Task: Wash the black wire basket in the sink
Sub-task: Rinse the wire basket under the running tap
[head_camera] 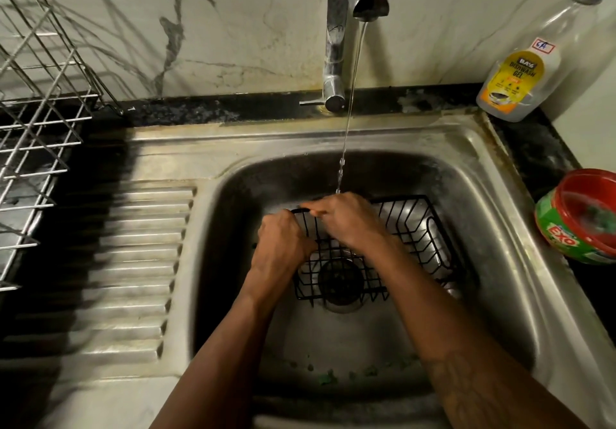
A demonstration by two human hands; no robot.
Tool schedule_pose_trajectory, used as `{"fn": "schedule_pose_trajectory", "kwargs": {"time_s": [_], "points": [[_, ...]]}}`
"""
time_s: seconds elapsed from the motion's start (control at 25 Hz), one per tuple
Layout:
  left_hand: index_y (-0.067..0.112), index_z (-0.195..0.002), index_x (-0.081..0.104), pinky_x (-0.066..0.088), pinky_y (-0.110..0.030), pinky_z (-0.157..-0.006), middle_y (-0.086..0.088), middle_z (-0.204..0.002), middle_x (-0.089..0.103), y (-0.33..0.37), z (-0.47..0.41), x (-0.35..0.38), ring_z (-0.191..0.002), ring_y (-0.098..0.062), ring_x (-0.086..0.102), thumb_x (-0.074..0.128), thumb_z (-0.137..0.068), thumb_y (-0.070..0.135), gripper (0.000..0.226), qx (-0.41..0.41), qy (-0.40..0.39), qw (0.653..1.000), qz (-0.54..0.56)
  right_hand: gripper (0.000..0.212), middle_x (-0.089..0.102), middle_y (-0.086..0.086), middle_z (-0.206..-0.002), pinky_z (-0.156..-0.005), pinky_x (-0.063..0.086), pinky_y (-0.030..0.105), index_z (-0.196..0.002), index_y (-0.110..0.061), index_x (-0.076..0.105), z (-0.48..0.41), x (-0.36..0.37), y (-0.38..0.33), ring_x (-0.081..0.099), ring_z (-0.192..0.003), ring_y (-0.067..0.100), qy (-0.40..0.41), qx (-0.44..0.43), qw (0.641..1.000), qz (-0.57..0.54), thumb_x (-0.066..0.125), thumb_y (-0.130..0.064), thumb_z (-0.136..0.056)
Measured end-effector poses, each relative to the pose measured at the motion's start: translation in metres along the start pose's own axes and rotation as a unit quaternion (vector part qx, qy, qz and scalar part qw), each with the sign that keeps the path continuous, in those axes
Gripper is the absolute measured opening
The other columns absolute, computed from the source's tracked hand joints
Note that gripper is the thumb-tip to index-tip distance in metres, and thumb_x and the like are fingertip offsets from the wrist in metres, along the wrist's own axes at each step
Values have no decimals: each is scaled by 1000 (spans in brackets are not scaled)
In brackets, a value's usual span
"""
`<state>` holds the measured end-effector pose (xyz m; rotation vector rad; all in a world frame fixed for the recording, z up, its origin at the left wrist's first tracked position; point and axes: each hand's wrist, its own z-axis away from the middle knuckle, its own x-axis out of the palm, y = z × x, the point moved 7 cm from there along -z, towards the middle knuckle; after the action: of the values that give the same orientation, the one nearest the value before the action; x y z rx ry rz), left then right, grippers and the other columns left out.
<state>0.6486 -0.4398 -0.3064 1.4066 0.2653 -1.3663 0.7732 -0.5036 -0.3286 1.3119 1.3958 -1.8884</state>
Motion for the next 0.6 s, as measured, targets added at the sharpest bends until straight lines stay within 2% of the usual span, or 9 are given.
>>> {"fn": "schedule_pose_trajectory", "kwargs": {"time_s": [0.04, 0.12, 0.2, 0.28, 0.32, 0.4, 0.48, 0.52, 0.6], "points": [[8, -64, 57, 46, -15, -41, 0, -60, 58, -5, -1, -1, -51, -13, 58, 73, -84, 7, 26, -24, 3, 1000, 10, 27, 74, -6, -104, -69, 51, 25, -125, -37, 67, 8, -11, 27, 66, -84, 9, 1, 45, 999, -20, 58, -32, -101], [10, -60, 54, 36, -11, -33, 0, -56, 54, -4, -2, 0, -45, -9, 52, 72, -85, 4, 31, -21, -7, 1000, 13, 24, 76, -6, -106, -75, 50, 21, -120, -30, 72, 27, -37, 70, 68, -90, 7, 35, 102, 992, -60, 64, -35, -98], [7, -66, 59, 52, -20, -41, -4, -62, 62, -1, -2, 2, -51, -15, 62, 71, -84, 5, 22, -22, -21, 1000, 6, 22, 75, -7, -111, -85, 52, 23, -118, -28, 73, 32, -47, 84, 69, -100, 10, 58, 106, 991, -59, 67, -27, -96], [4, -72, 63, 63, -37, -55, -10, -70, 69, 0, -5, 5, -62, -24, 71, 72, -83, 7, 15, -21, -30, 999, -6, 35, 71, -11, -112, -77, 49, 20, -123, -29, 70, 21, -36, 67, 67, -100, 12, 25, 89, 995, -27, 63, -10, -95], [4, -72, 62, 64, -38, -57, -11, -71, 69, 0, -6, 5, -64, -25, 72, 72, -83, 9, 15, -20, -29, 999, -14, 44, 66, -13, -114, -74, 47, 18, -126, -30, 69, 14, -27, 49, 65, -100, 12, 0, 69, 997, -37, 61, -2, -93], [10, -71, 57, 58, -31, -55, -3, -68, 63, 3, -7, 3, -59, -17, 63, 66, -89, 15, 21, -4, -18, 999, -47, 41, 67, -11, -120, -83, 52, 18, -122, -26, 72, 5, -15, 9, 65, -103, 10, 2, 3, 994, -111, 62, 0, -92], [18, -78, 52, 43, -22, -54, 6, -67, 52, 6, -7, 3, -56, -10, 51, 51, -100, 20, 22, 20, 2, 999, -26, 29, 74, -5, -113, -92, 50, 11, -111, -18, 77, 2, -6, -19, 65, -101, 1, 31, -50, 983, -173, 68, -1, -89], [19, -84, 53, 43, -23, -56, 6, -70, 53, 8, -4, 2, -59, -12, 53, 47, -103, 21, 20, 25, -1, 1000, -7, 27, 76, -5, -107, -90, 50, 10, -107, -17, 79, 2, -3, -24, 66, -96, -2, 42, -48, 980, -190, 70, -1, -88], [17, -83, 56, 46, -24, -57, 2, -76, 61, 9, -3, 4, -65, -15, 61, 50, -103, 21, 21, 37, -8, 999, -12, 23, 77, -9, -96, -85, 56, 17, -97, -20, 80, -1, 1, -20, 69, -88, -1, 43, -3, 974, -221, 71, -3, -86]]}}
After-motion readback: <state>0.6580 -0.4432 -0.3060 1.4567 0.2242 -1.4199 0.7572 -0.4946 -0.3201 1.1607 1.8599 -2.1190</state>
